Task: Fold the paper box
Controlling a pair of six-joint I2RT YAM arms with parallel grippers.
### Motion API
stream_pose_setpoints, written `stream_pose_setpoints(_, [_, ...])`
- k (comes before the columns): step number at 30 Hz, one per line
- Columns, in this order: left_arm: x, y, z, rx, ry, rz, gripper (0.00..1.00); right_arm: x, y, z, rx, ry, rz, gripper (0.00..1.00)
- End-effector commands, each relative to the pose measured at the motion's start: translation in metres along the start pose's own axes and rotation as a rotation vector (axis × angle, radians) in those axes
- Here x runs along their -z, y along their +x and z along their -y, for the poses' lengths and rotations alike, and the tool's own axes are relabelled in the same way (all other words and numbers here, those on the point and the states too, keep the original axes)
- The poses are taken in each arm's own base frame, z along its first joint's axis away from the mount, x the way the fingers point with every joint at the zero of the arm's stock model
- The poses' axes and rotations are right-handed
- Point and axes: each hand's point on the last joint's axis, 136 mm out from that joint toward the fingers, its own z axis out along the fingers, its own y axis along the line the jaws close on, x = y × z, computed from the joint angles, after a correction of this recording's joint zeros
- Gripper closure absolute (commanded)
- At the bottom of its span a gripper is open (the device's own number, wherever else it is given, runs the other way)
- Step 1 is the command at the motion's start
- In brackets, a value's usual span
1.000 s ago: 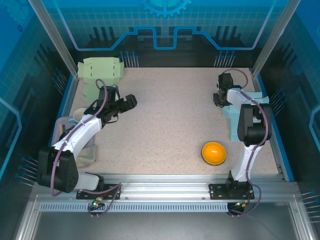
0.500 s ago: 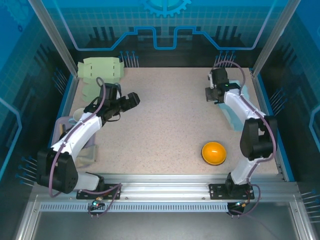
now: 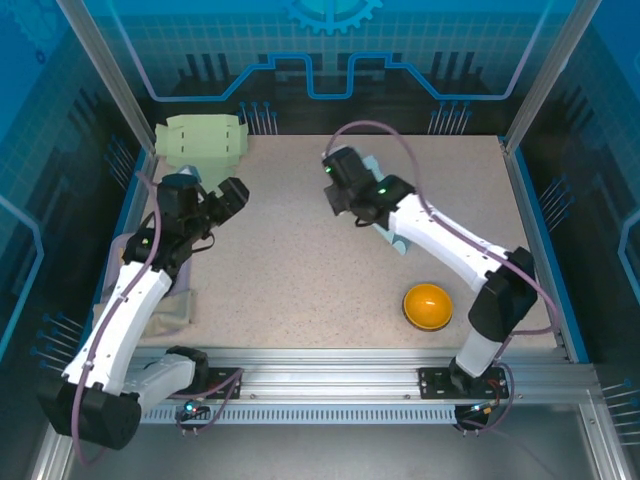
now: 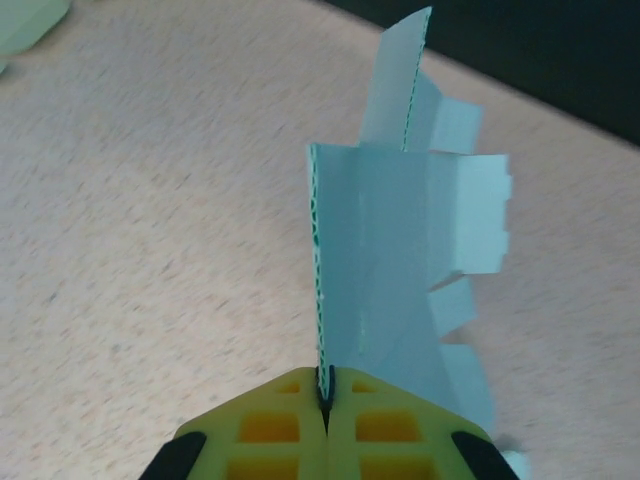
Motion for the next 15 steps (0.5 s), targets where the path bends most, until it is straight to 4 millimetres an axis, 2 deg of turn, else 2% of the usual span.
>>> stream_pose_setpoints(1, [0.002, 0.017, -0.023, 0.056, -0.06, -0.048, 0.03, -0.02, 0.03, -0.059, -0.091, -0.174, -0.075, 0.93])
stream_pose_setpoints(2, [0.001, 0.021, -0.024, 0.065, -0.059, -0.063, 0.03, -0.018, 0.028, -0.082, -0.113, -0.272, -0.065, 0.87])
stream_pose_setpoints(4, [-0.005, 0.034, -0.026, 0.093, -0.041, -0.111, 0.04, -0.011, 0.023, -0.11, -0.151, -0.425, -0.047, 0.62])
stream_pose_setpoints(5, [-0.009, 0.043, -0.026, 0.113, -0.028, -0.141, 0.06, -0.006, 0.018, -0.115, -0.166, -0.464, -0.034, 0.47])
stream_pose_setpoints(6, [-0.014, 0.052, -0.028, 0.142, -0.018, -0.171, 0.07, -0.001, 0.015, -0.112, -0.173, -0.475, -0.022, 0.4])
stream_pose_setpoints(7, [-0.018, 0.06, -0.03, 0.164, -0.006, -0.196, 0.08, 0.003, 0.012, -0.108, -0.171, -0.477, -0.014, 0.37])
stream_pose_setpoints(10, [-0.031, 0.088, -0.029, 0.208, 0.001, -0.263, 0.09, 0.007, 0.018, -0.074, -0.151, -0.425, -0.041, 0.36])
stream_pose_setpoints(15, [-0.06, 0.145, -0.015, 0.146, -0.028, -0.379, 0.09, -0.004, 0.052, -0.008, -0.095, -0.281, -0.115, 0.36])
